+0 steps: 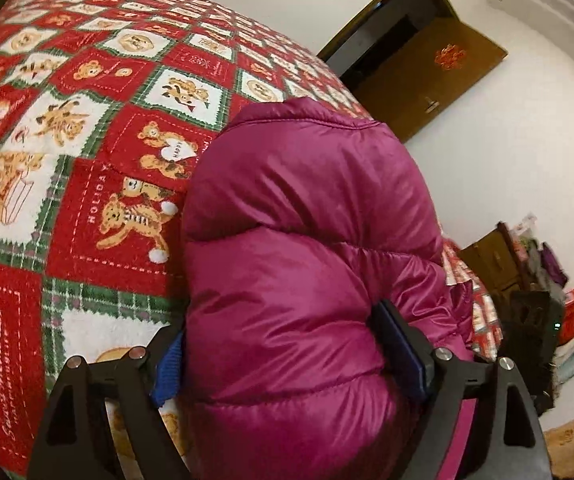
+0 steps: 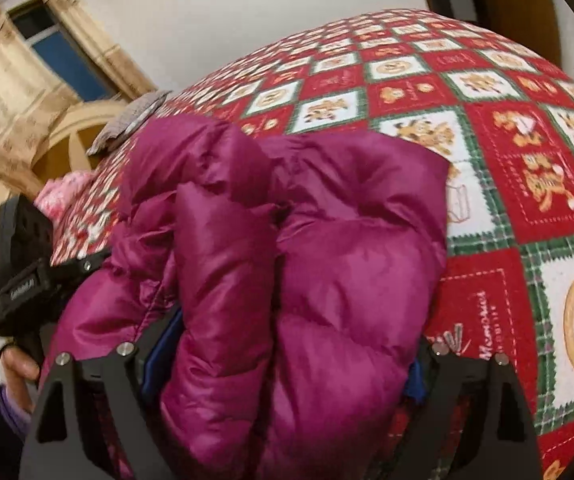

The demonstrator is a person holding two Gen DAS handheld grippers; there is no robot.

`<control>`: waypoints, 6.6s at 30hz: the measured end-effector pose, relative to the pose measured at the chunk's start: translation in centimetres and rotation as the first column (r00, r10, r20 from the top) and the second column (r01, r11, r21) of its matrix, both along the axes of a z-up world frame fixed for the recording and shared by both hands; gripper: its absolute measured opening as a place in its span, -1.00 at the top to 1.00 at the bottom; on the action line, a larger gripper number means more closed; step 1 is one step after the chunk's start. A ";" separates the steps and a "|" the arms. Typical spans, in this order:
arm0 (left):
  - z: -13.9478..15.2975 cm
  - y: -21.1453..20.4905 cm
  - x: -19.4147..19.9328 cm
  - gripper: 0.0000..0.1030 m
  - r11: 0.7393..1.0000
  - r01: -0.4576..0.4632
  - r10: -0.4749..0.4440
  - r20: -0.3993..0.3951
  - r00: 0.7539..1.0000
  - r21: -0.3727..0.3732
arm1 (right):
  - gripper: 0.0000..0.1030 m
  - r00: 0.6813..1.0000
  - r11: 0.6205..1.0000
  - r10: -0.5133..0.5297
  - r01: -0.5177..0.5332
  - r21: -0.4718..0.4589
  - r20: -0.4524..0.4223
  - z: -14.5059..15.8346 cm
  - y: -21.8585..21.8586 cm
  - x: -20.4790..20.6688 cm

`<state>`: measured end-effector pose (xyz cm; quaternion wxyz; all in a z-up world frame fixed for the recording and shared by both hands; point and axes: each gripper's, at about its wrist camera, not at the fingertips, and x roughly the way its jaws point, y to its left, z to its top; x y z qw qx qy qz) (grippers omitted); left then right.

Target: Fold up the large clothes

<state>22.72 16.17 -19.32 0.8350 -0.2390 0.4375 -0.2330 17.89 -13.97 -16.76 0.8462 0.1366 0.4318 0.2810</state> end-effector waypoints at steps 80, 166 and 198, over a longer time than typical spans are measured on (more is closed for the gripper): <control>2.0 -24.8 2.2 -0.17 0.863 0.053 -0.124 0.108 0.986 0.502 | 0.26 0.944 0.935 -0.327 0.330 0.131 -0.044 -2.8 -19.2 2.3; 3.5 -26.9 10.4 -0.71 0.836 0.017 -0.101 0.124 0.987 0.548 | 0.24 0.749 0.715 -0.647 0.661 -0.227 0.144 -1.8 -20.5 3.0; 0.8 -26.6 10.8 -0.79 0.828 0.026 -0.092 0.090 0.992 0.560 | 0.17 0.789 0.736 -0.597 0.610 -0.294 0.142 -1.5 -20.5 6.7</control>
